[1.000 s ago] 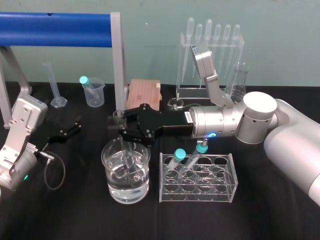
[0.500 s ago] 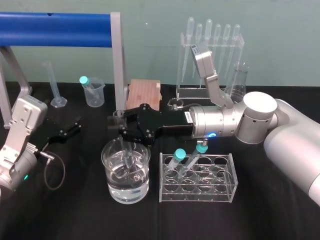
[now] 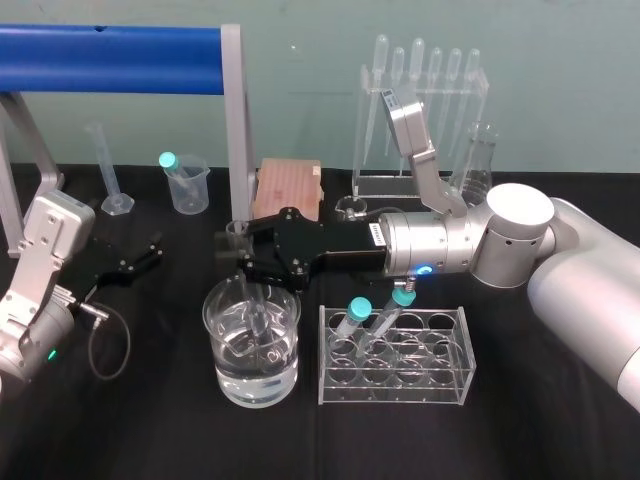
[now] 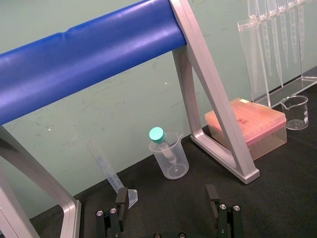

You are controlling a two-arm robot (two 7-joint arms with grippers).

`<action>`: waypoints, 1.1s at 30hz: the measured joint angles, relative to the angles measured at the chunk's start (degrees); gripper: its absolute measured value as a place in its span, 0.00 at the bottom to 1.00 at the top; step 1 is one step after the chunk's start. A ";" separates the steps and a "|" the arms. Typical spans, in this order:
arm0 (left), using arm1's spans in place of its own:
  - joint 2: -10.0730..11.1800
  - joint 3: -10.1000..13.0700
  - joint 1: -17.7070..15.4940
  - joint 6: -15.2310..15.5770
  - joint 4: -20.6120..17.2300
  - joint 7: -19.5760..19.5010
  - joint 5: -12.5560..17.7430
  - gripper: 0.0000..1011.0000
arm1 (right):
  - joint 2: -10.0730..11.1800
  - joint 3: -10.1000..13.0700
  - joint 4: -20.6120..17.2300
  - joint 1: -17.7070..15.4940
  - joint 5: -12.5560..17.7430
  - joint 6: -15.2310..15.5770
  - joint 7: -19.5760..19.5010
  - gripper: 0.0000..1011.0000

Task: Hold the test tube with one hand and immerse one end into the beaker, then return it to the test tube rack.

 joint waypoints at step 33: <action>0.00 0.00 0.00 0.00 0.00 0.00 0.00 0.99 | 0.00 0.00 0.00 0.00 0.00 0.00 0.00 0.24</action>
